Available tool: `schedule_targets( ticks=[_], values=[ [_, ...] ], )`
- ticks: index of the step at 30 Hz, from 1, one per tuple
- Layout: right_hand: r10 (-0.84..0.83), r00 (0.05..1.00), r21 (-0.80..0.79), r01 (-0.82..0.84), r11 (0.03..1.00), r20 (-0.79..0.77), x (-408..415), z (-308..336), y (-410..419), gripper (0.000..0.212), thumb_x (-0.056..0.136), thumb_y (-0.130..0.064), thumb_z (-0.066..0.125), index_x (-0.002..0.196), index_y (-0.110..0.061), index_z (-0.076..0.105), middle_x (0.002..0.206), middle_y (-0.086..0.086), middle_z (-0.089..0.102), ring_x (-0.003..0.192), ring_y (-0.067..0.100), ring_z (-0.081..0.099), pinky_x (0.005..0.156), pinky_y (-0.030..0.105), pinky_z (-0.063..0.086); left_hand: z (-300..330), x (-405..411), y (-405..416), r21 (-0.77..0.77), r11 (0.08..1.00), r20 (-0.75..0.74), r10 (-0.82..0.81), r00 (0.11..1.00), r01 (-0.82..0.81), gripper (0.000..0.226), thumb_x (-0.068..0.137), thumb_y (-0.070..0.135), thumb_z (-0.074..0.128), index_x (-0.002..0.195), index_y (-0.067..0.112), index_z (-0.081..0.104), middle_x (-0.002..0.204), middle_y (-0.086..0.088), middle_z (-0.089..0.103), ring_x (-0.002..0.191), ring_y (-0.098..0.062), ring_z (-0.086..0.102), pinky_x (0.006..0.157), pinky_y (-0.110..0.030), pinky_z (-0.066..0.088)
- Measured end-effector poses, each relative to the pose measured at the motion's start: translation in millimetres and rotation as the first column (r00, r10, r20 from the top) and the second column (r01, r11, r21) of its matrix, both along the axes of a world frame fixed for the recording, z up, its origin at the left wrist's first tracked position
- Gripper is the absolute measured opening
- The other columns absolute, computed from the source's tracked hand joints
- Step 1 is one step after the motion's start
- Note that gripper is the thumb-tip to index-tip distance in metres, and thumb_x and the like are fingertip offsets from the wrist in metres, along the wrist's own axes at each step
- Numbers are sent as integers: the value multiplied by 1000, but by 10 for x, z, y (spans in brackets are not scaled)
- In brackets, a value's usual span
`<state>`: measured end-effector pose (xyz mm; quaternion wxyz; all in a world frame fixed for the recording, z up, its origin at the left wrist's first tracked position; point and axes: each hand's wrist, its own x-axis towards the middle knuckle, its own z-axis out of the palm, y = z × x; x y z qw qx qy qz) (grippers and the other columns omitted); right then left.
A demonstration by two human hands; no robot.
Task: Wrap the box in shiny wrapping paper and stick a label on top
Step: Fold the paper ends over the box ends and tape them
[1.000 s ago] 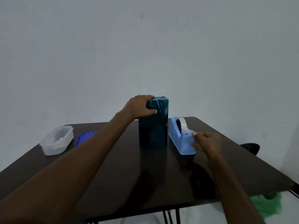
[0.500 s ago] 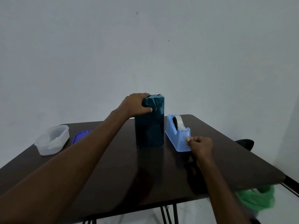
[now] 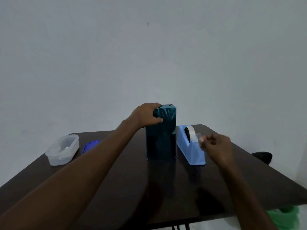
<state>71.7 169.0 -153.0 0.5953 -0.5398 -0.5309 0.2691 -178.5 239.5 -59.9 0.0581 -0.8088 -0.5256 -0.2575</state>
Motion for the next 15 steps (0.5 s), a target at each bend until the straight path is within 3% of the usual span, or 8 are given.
schedule_targets(
  ticks=[3,6,11,15],
  values=[
    [318,947,161,-308,938,-40,-93,615,50,10,91,-3,65,81,-1,66,72,12,68,66,16,66,68,24,59,8,-6,-2,17,1000,-30,8,1000,-8,73,70,49,53,138,21,51,127,0,63,112,-20,58,92,-33,48],
    [395,913,214,-408,887,103,-258,1156,414,8,90,-4,66,83,-1,66,70,11,65,63,16,61,64,28,59,5,-5,-9,25,1000,-27,6,1000,-6,66,72,47,56,132,19,55,122,-1,65,109,-21,59,90,-34,49],
    [496,800,11,-530,848,338,-625,1592,1073,9,90,-6,67,92,2,67,78,12,67,69,18,64,59,24,55,-1,-6,30,37,999,-50,33,998,-31,73,75,49,57,141,18,48,127,-5,62,113,-23,57,92,-36,49],
    [477,769,-115,-477,872,426,-737,1498,1340,8,89,-2,67,93,5,68,76,15,67,63,18,64,58,22,55,-17,-41,86,38,998,-67,43,997,-40,71,75,46,58,140,20,46,122,-3,62,111,-22,56,88,-36,49]
  ],
)
